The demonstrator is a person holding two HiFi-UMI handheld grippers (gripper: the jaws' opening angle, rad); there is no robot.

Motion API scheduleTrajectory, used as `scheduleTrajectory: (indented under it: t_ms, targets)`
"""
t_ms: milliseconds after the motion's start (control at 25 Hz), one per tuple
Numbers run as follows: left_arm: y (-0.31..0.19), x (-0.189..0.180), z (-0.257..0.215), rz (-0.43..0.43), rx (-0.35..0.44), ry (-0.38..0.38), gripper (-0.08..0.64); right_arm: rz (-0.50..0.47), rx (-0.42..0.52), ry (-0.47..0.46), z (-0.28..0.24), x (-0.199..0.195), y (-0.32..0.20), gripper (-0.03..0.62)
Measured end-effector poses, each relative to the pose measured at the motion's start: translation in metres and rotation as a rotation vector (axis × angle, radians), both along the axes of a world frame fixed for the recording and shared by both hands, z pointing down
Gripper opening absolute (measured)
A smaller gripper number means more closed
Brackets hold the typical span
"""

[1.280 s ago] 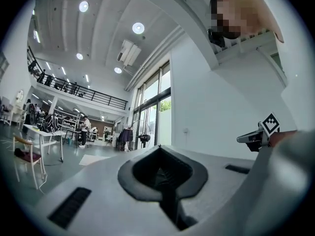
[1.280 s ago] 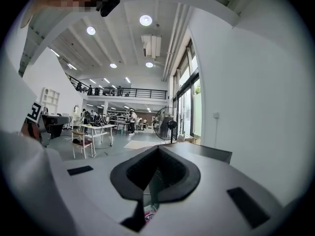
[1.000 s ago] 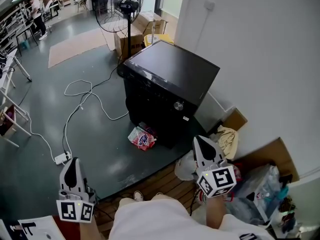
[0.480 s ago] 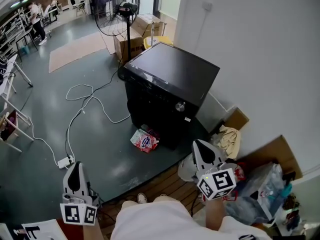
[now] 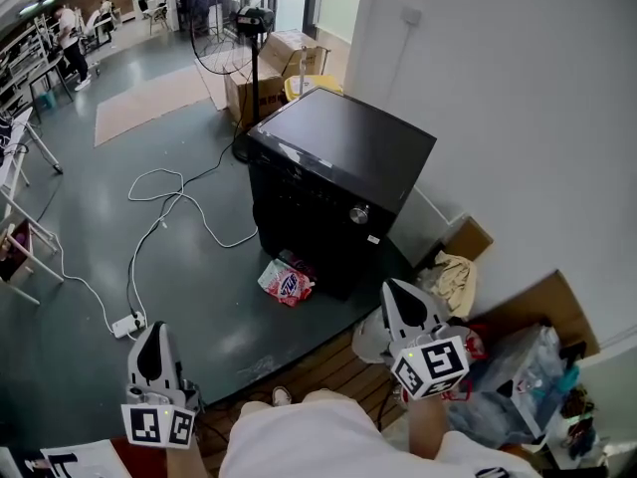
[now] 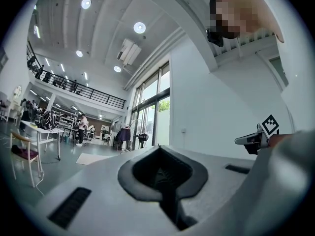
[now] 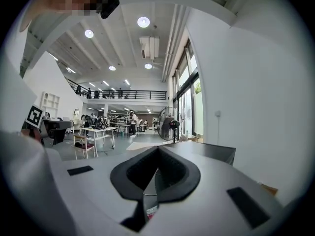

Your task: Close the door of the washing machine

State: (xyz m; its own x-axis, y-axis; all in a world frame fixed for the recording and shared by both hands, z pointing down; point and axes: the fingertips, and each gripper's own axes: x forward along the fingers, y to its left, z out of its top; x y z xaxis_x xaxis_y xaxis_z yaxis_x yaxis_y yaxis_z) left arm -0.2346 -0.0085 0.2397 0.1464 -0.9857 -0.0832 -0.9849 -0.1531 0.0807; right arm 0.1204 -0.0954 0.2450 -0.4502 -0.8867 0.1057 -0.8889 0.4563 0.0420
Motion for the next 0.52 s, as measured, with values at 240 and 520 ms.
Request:
scheduleTrajectory:
  t_ms: [240,520]
  targets:
    - [-0.001,-0.006,0.004,0.004,-0.001,0.012,0.005,-0.002,0.003,0.007,0.001,-0.008,0.000,-0.002]
    - [-0.004,-0.010,0.005,0.012,-0.005,0.015,0.005,0.001,-0.006,0.008,0.004,-0.013,0.000,-0.002]
